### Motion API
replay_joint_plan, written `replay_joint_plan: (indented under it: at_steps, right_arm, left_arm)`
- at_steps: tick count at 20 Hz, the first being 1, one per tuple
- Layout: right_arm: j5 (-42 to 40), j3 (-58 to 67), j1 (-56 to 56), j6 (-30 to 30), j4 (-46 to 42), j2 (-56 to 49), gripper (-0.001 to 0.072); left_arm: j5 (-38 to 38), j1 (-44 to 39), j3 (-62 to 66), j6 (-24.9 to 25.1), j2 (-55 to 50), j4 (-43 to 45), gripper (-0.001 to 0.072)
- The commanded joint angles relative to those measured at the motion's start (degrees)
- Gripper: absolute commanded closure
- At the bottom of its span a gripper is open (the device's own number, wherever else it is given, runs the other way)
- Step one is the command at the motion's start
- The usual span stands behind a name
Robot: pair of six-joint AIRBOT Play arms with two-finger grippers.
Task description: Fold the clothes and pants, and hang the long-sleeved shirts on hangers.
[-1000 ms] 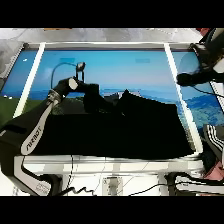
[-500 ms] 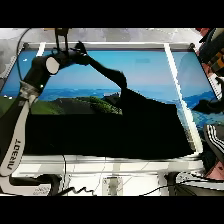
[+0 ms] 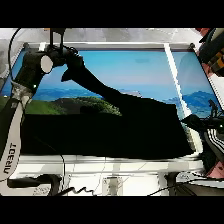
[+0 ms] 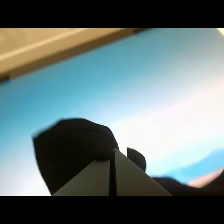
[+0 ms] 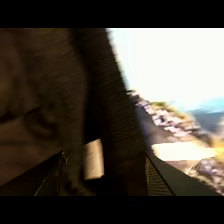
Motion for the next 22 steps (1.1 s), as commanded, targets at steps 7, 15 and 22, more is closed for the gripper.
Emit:
replay_joint_plan:
  at_steps: [7, 15, 22]
  right_arm:
    - [6.3, -0.8, -0.2, -2.5, 3.5, -10.4, 0.0154]
    - [11.7, -0.8, 0.7, -5.7, 8.0, -11.6, 0.0176]
    - [-1.9, 0.2, 10.7, -5.7, 8.2, -11.5, 0.0685]
  left_arm:
    - [-5.4, 0.0, 0.0, 0.0, -3.3, 0.5, 0.0695]
    - [-5.5, 0.0, 0.0, 0.0, -3.8, 0.5, 0.0695]
    - [-5.5, 0.1, 0.0, 0.0, -3.1, 7.5, 0.0695]
